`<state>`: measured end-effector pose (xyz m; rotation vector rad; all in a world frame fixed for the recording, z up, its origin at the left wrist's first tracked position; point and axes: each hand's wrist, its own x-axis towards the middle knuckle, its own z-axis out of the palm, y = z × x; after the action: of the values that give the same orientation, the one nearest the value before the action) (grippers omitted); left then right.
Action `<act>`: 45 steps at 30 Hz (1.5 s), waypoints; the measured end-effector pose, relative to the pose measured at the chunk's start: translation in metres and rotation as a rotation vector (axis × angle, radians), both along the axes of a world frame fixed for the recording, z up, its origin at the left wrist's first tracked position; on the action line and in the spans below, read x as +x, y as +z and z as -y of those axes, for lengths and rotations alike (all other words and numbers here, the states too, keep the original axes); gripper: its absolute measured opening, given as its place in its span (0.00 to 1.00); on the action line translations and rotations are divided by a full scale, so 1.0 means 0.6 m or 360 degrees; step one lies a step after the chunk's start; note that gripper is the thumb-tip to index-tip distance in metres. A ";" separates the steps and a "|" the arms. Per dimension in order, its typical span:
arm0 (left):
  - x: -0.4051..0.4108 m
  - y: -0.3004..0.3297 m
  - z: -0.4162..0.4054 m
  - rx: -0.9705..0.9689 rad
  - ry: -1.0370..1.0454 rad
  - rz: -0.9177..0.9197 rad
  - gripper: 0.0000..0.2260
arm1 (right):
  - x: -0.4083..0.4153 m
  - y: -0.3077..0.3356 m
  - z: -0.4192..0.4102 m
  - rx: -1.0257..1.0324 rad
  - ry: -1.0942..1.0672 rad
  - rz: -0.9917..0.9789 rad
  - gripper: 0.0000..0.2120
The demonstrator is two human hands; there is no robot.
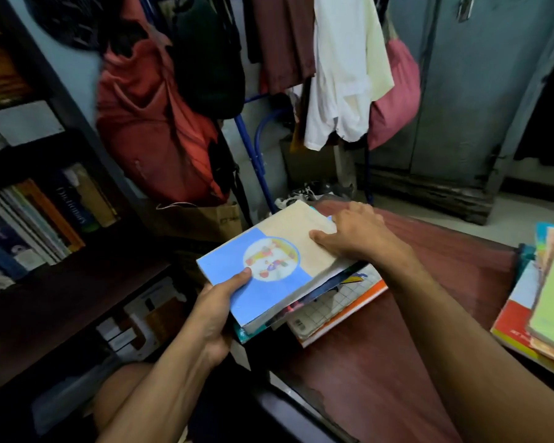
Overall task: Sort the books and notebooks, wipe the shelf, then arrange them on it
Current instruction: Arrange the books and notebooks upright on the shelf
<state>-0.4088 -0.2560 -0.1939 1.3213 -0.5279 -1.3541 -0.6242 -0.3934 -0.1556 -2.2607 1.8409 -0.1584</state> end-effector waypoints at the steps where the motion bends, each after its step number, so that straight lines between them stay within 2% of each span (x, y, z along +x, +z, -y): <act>1: 0.006 0.000 -0.003 -0.0010 0.0012 -0.0009 0.20 | 0.005 0.000 -0.003 -0.0011 0.0013 -0.0019 0.33; 6: 0.023 -0.010 -0.014 -0.0036 0.0074 -0.0144 0.22 | 0.027 -0.012 -0.012 0.0015 0.0055 0.0127 0.31; 11: 0.029 -0.023 -0.019 -0.0095 0.0140 -0.0209 0.31 | 0.039 -0.017 -0.024 0.0042 0.0046 0.0248 0.31; 15: 0.057 -0.005 -0.051 -0.0046 0.0154 -0.0293 0.22 | 0.070 -0.025 -0.056 0.0053 0.0104 0.0327 0.32; 21: 0.157 0.020 -0.133 0.0040 0.0364 -0.0297 0.18 | 0.181 -0.033 -0.107 0.0044 0.0388 0.0425 0.31; 24: 0.214 0.026 -0.195 0.0003 0.0621 -0.0219 0.19 | 0.276 -0.025 -0.119 0.0098 0.0622 0.0516 0.31; 28: 0.311 0.018 -0.293 -0.0287 0.1166 -0.0062 0.30 | 0.453 -0.008 -0.164 0.0232 0.1034 0.0827 0.28; 30: 0.357 0.017 -0.345 -0.0414 0.1478 -0.0040 0.33 | 0.543 0.006 -0.210 0.0245 0.1283 0.0898 0.32; 32: 0.401 0.004 -0.382 -0.0508 0.1835 -0.0048 0.30 | 0.611 0.013 -0.258 0.0293 0.1476 0.0896 0.37; 34: 0.439 -0.012 -0.405 -0.0574 0.2165 -0.0057 0.33 | 0.660 0.010 -0.300 0.0318 0.1660 0.0892 0.38; 36: 0.498 -0.065 -0.429 -0.0635 0.2417 -0.0100 0.42 | 0.694 0.004 -0.353 0.0340 0.1876 0.0779 0.38; 38: 0.568 -0.154 -0.447 -0.0638 0.2668 -0.0034 0.46 | 0.715 -0.004 -0.397 0.0361 0.2028 0.0700 0.39; 39: 0.610 -0.204 -0.452 -0.0562 0.2748 0.0022 0.46 | 0.723 -0.007 -0.413 0.0392 0.2068 0.0689 0.38; 40: 0.612 -0.208 -0.449 -0.0363 0.2811 0.0054 0.46 | 0.729 -0.011 -0.429 0.0431 0.2103 0.0678 0.36; 42: 0.610 -0.208 -0.425 -0.0085 0.2748 0.0119 0.49 | 0.736 -0.016 -0.439 0.0493 0.2128 0.0689 0.33; 44: 0.524 -0.122 -0.401 0.0010 0.2463 0.0268 0.44 | 0.743 -0.021 -0.439 0.0493 0.2116 0.0693 0.34; 45: 0.471 -0.073 -0.392 -0.0018 0.2255 0.0285 0.38 | 0.744 -0.020 -0.434 0.0484 0.2092 0.0668 0.34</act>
<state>-0.1264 -0.0210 -0.2376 1.3247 0.3160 -0.0549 -0.1775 -0.1328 -0.1678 -2.4349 -0.0047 -0.0910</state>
